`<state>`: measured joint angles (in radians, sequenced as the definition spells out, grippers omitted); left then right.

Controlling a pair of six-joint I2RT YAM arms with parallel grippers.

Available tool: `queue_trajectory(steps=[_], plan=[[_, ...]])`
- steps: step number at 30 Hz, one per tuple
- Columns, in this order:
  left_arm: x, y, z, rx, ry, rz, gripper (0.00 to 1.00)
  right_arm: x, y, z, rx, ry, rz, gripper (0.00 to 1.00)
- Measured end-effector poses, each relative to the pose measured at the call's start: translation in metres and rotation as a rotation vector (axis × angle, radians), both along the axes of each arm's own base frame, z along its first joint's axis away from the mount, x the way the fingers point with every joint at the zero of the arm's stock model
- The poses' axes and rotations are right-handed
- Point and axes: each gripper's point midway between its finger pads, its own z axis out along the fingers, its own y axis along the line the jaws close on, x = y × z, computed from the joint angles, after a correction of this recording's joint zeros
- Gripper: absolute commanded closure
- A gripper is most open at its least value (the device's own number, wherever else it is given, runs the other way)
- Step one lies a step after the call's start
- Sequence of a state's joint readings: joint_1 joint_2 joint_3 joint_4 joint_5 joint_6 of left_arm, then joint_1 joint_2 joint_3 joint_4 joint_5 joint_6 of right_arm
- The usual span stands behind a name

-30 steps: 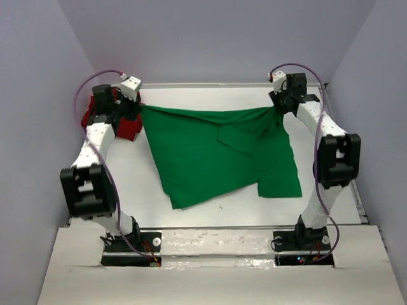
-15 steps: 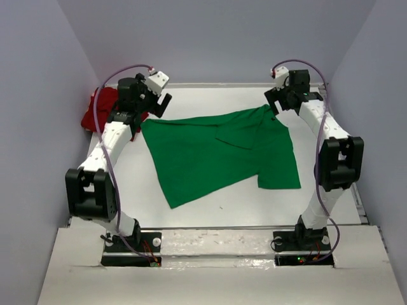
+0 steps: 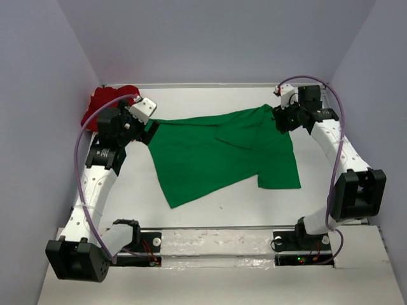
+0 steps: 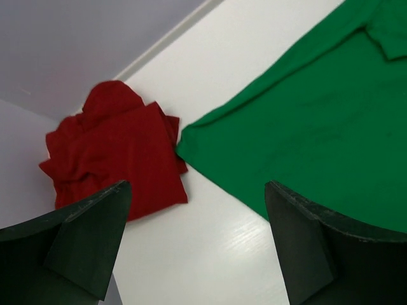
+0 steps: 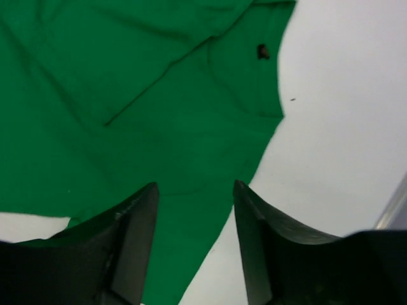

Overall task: Fold and stack the t-shirts
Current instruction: Flatten out the tshirt

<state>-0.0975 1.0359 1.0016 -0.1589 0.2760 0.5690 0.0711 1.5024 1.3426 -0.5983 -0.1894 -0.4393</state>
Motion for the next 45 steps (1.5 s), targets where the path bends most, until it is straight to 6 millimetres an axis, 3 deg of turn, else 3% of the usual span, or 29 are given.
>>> queue_trajectory(steps=[3,10,17,25,29,35,45], plan=[[-0.016,0.005,-0.021,0.013,0.064,0.0,0.01,-0.013,0.006,-0.029,0.024,0.104,0.027,0.52],[-0.047,0.012,-0.035,-0.002,0.096,-0.002,0.01,-0.026,0.028,-0.077,0.112,0.321,0.11,0.49],[-0.057,0.026,-0.046,-0.021,0.112,0.037,0.01,-0.011,0.053,-0.099,0.17,0.443,0.175,0.49],[-0.063,0.031,-0.063,-0.032,0.145,0.056,0.01,0.006,0.101,-0.124,0.181,0.533,0.273,0.52],[-0.065,0.031,-0.067,-0.034,0.15,0.057,0.01,0.001,0.117,-0.141,0.167,0.584,0.304,0.52],[-0.066,0.031,-0.064,-0.035,0.141,0.056,0.01,-0.008,0.126,-0.147,0.156,0.613,0.322,0.53],[-0.069,0.027,-0.067,-0.049,0.146,0.038,0.01,-0.02,0.113,-0.166,0.104,0.654,0.287,0.52]])
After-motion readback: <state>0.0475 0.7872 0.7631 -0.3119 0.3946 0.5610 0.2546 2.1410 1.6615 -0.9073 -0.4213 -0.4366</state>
